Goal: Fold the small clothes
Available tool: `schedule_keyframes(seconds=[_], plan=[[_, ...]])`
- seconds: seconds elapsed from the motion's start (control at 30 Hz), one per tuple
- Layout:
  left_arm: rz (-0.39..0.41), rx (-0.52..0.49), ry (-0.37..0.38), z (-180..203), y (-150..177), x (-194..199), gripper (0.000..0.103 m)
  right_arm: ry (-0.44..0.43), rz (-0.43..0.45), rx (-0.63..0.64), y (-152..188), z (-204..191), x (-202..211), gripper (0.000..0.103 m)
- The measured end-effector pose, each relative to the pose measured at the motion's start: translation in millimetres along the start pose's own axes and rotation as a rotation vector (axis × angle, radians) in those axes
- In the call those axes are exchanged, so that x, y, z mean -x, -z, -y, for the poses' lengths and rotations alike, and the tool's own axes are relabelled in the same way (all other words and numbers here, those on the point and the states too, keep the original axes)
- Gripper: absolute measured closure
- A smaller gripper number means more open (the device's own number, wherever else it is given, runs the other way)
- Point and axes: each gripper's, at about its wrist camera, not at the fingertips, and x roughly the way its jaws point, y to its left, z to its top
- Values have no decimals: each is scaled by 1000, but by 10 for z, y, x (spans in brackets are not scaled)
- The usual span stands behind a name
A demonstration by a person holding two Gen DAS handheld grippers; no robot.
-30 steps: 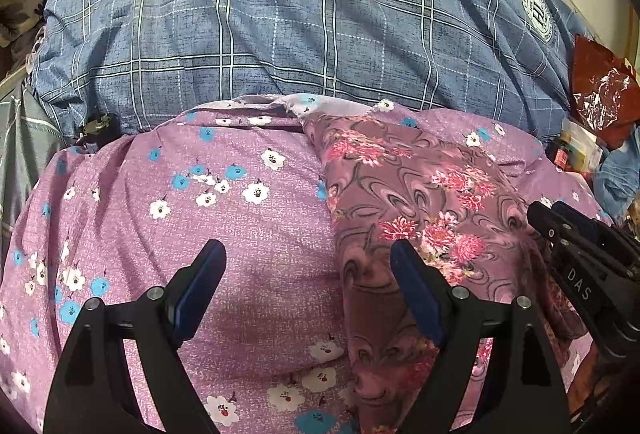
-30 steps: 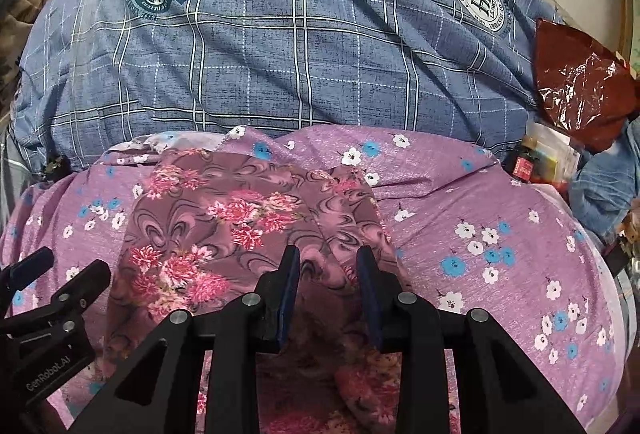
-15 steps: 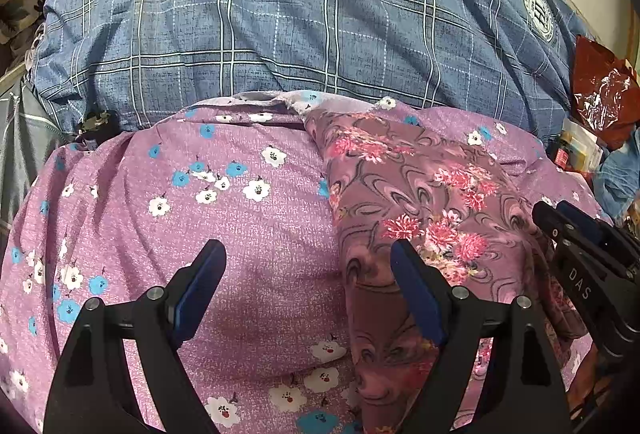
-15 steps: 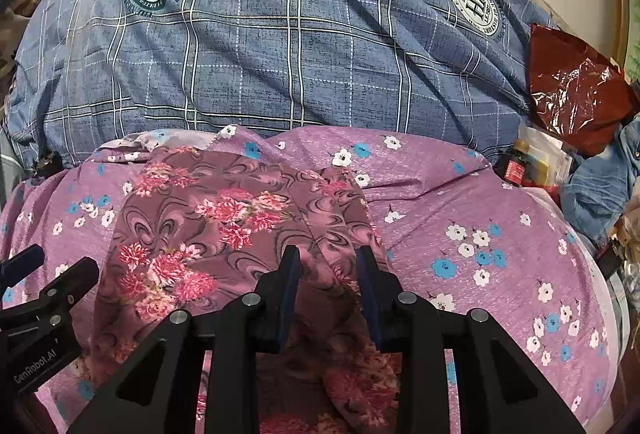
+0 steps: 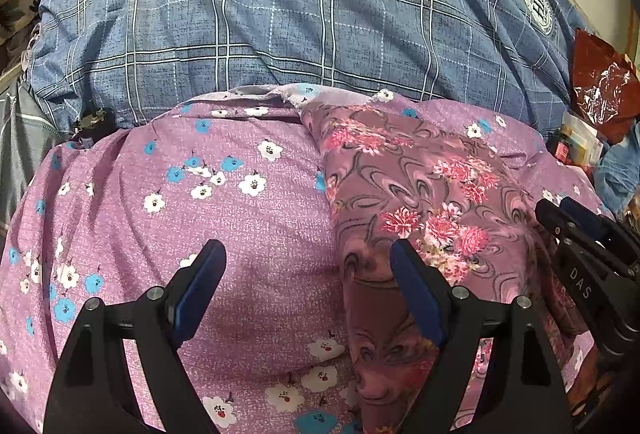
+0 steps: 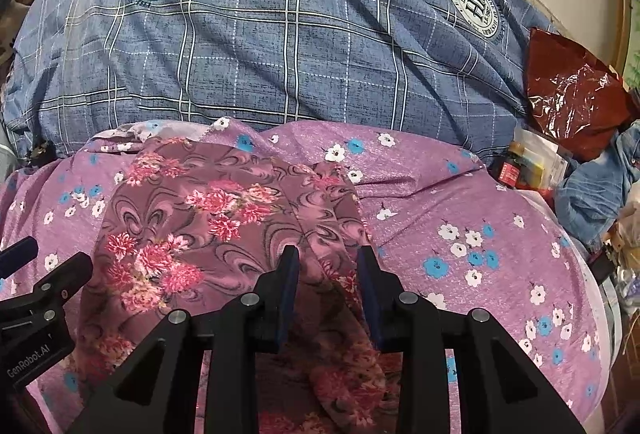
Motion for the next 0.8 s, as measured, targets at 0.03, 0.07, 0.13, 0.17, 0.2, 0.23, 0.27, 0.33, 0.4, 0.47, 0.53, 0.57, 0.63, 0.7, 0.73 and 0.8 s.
schedule_keyframes(seconds=[0.03,0.07,0.13,0.17,0.2,0.23,0.27,0.33,0.4,0.47,0.53,0.57,0.63,0.7,0.73,0.8], plan=[[1,1,1,-3,-1,1,18,1,-1,0,1,7,-4,71],[1,3,-1,-6,-3,-1,18,3,-2,1,3,12,-8,71],[1,8,-3,-25,-9,1,18,8,-4,1,10,28,-11,71],[1,10,-2,-33,-11,0,18,10,-4,1,14,34,-10,71],[0,12,-4,-40,-13,-1,18,14,-1,3,16,43,-8,71],[0,12,-7,-45,-14,-4,18,20,1,7,20,48,-3,71],[-1,13,-10,-50,-14,-6,18,25,3,10,24,50,1,70],[-3,14,-12,-56,-13,-12,18,36,9,18,32,61,7,69],[-5,15,-12,-58,-14,-20,18,47,14,27,40,72,13,67],[-7,12,-13,-54,-13,-27,18,57,17,35,44,85,7,65],[-9,8,-13,-47,-9,-34,18,60,17,37,42,103,-4,64],[-10,6,-14,-45,-7,-39,18,61,17,36,43,113,-2,64],[-12,3,-16,-39,-4,-52,18,64,19,35,45,138,-4,63],[-15,2,-15,-37,2,-58,18,67,21,33,47,153,-4,62],[-16,2,-17,-37,2,-62,18,68,21,32,47,161,-5,62],[-16,1,-16,-40,3,-67,18,69,21,31,50,172,-7,62]])
